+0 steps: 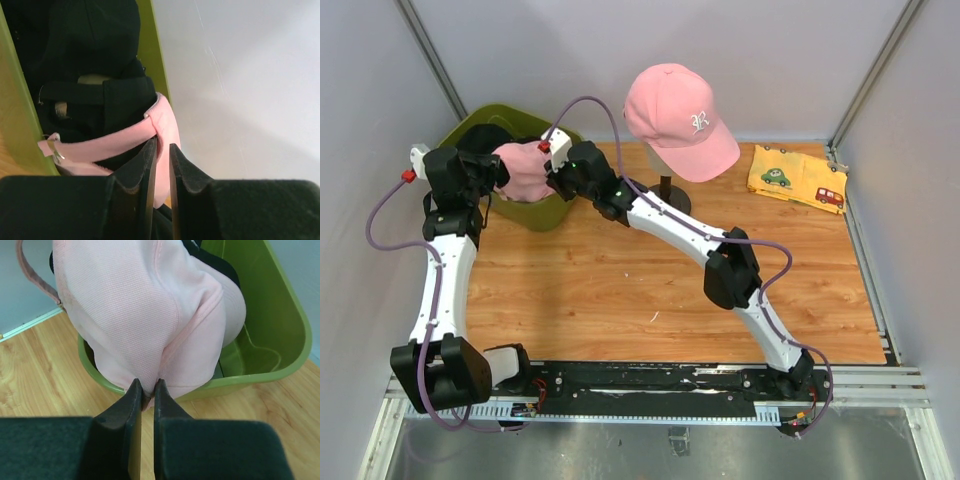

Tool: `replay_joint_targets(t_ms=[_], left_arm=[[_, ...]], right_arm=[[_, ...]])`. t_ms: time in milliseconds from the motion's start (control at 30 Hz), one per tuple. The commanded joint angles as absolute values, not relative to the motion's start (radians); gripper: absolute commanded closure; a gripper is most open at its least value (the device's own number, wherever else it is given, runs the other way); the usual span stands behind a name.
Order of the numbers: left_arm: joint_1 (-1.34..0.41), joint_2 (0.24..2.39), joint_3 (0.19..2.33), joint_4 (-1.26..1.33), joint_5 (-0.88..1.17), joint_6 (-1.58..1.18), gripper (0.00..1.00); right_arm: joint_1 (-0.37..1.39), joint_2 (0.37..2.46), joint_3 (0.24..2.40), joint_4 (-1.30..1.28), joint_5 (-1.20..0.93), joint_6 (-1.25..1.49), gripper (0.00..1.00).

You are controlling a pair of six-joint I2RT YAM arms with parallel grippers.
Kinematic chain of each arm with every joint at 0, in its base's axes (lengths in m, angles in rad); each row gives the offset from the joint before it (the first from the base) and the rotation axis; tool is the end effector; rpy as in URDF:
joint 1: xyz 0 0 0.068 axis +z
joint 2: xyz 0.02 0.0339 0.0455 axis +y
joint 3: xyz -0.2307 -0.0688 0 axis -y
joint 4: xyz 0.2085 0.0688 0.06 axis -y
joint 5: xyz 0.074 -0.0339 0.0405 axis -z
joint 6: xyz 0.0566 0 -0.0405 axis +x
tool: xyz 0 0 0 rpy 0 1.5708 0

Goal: Stack the hats
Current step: Pick up the hat from the bin.

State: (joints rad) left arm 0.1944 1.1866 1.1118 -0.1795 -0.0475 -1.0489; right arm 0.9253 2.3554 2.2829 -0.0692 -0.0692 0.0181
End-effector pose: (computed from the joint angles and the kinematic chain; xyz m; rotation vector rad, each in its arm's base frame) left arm 0.2666 0.0552 0.3388 -1.1114 1.4927 -0.5560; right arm 0.3124 0.4213 0.3031 -0.8238 1.5685 0.7527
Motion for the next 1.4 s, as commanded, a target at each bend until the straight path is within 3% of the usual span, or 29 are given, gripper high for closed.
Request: replay_joint_targets(t_ms=[0, 600, 967, 1367], left_arm=[[0.202, 1.168, 1.134, -0.162, -0.021, -1.057, 0.77], [0.201, 1.114, 1.178, -0.253, -0.048, -1.07, 0.67], [0.201, 1.12, 1.258, -0.289, -0.078, -1.074, 0.66], [0.201, 1.106, 1.306, -0.299, -0.123, -1.071, 0.66]], right_arm=[[0.95, 2.229, 2.262, -0.111, -0.015, 0.012, 1.0], [1.011, 2.078, 2.165, -0.292, 0.103, 0.075, 0.99], [0.993, 2.217, 2.569, -0.362, 0.103, 0.026, 1.0], [0.993, 2.103, 2.468, -0.219, 0.035, -0.007, 0.99]])
